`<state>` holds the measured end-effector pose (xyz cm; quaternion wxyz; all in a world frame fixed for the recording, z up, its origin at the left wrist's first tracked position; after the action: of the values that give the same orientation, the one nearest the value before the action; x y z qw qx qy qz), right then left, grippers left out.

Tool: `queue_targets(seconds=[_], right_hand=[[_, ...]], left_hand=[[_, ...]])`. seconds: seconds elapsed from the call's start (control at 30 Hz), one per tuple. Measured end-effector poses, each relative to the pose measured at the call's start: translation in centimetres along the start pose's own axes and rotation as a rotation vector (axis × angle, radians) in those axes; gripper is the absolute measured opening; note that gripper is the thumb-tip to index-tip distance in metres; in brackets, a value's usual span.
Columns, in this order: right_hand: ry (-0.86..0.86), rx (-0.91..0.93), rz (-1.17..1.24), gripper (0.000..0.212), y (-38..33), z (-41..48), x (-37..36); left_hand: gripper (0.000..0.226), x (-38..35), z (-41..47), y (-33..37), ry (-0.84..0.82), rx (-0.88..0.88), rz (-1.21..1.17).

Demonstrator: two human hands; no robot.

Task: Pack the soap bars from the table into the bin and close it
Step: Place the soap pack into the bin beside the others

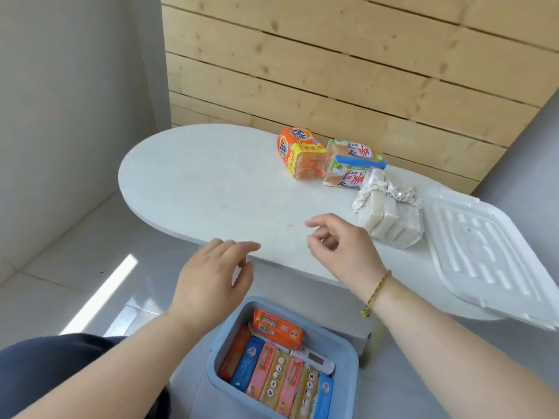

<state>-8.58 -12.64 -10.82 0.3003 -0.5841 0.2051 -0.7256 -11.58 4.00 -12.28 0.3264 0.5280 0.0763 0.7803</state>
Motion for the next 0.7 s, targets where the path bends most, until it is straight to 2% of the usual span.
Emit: queue_targets(seconds=[0.1,0.27,0.4,0.5,0.6,0.7], right_hand=[[0.045,-0.033,-0.050,0.030,-0.1,4.4,1.7],[0.028,-0.055,-0.197,0.045,0.7,11.1,0.8],[0.060,-0.095,-0.265,0.060,1.0,15.6,0.2],[0.073,-0.132,-0.315,0.069,1.2,18.8,-0.2],[0.012,-0.216,-0.425,0.078,1.8,21.3,-0.8],[-0.042,-0.341,-0.431,0.080,2.7,22.4,-1.5]], left_hand=[[0.034,0.5,2.5,-1.6,-0.002,0.009,0.129],[0.052,-1.9,4.5,-6.9,-0.156,0.186,0.181],[0.062,-3.4,4.7,-8.1,-0.203,0.227,0.268],[0.092,-3.6,4.9,-8.0,-0.223,0.221,0.294],[0.122,-3.9,5.0,-8.4,-0.262,0.236,0.329],[0.124,-4.2,5.1,-8.7,-0.293,0.247,0.336]])
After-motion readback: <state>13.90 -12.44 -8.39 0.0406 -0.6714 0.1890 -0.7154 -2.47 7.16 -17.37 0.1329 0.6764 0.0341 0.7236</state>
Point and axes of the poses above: each hand's wrist, its own z-axis towards the middle knuckle, its own x-axis out of the back of the hand, y = z × x, the point moved 9 cm from there along z, towards the middle knuckle, and after that the axes turned 2 degrees about x, right-handed, at the moved point
